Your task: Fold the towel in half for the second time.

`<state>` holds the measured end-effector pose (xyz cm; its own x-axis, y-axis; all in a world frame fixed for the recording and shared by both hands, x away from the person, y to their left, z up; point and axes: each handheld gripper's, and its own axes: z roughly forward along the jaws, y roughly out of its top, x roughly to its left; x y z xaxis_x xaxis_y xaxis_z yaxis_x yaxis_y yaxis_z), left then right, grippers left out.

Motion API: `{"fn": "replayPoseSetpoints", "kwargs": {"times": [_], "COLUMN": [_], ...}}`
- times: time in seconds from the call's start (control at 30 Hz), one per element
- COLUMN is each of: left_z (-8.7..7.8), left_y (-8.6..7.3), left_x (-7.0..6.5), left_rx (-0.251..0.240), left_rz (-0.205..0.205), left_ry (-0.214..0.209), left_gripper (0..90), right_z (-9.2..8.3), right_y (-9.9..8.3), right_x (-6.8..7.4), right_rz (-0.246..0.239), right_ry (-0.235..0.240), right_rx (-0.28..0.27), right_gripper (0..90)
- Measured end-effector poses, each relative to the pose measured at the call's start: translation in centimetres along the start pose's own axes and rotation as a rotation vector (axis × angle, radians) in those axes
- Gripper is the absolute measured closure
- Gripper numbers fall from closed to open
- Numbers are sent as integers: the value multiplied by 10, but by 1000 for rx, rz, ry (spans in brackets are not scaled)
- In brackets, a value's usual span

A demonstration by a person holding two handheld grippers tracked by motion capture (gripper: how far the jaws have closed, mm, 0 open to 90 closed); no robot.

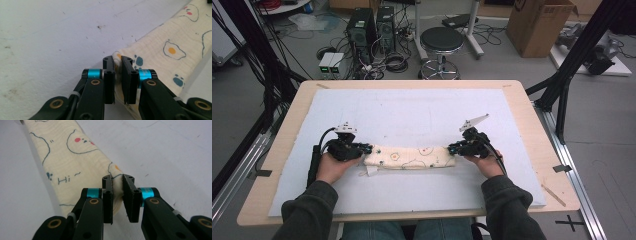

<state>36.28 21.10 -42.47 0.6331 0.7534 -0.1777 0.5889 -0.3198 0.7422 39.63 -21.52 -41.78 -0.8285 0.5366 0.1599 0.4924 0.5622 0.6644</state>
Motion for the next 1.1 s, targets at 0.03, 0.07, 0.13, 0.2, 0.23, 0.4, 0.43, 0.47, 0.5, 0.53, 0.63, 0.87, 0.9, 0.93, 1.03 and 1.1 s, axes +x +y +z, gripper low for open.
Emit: {"fn": "replayPoseSetpoints", "kwargs": {"times": [0.03,0.07,0.13,0.2,0.23,0.4,0.43,0.47,0.5,0.53,0.63,0.87,0.9,0.93,1.03,1.1], "left_z": [0,0,0,0,0,2,4,5,6,8,11,21,22,23,25,27], "left_y": [0,1,3,6,8,15,15,15,15,14,14,13,13,13,15,15], "left_x": [1,3,5,7,8,14,15,16,17,19,22,27,27,28,29,29], "left_rx": [2,3,-8,-26,-27,-48,-54,-53,-53,-56,-75,-91,-92,-98,-92,-88], "left_rz": [-3,-11,-17,-27,-31,-53,-60,-65,-72,-77,-98,-128,-129,-139,-134,-139], "left_ry": [5,5,15,27,29,46,50,55,59,62,64,81,85,88,98,96], "left_gripper": [816,816,815,816,816,815,815,816,816,815,815,814,813,813,810,805], "right_z": [0,1,2,2,3,3,4,5,5,6,10,17,18,19,24,26], "right_y": [2,4,7,11,12,20,22,23,24,25,25,25,24,24,24,23], "right_x": [-1,-2,-4,-6,-7,-14,-16,-17,-18,-20,-24,-32,-32,-34,-36,-38], "right_rz": [-2,1,6,3,8,27,25,28,25,28,38,71,80,80,86,92], "right_ry": [-2,-7,-13,-20,-22,-41,-44,-46,-54,-56,-64,-92,-96,-98,-108,-107], "right_rx": [-2,-2,-3,-5,-8,-11,-10,-9,-18,-24,-16,-28,-24,-26,-28,-29], "right_gripper": [793,793,793,793,794,794,794,794,794,794,794,793,793,793,791,786]}}
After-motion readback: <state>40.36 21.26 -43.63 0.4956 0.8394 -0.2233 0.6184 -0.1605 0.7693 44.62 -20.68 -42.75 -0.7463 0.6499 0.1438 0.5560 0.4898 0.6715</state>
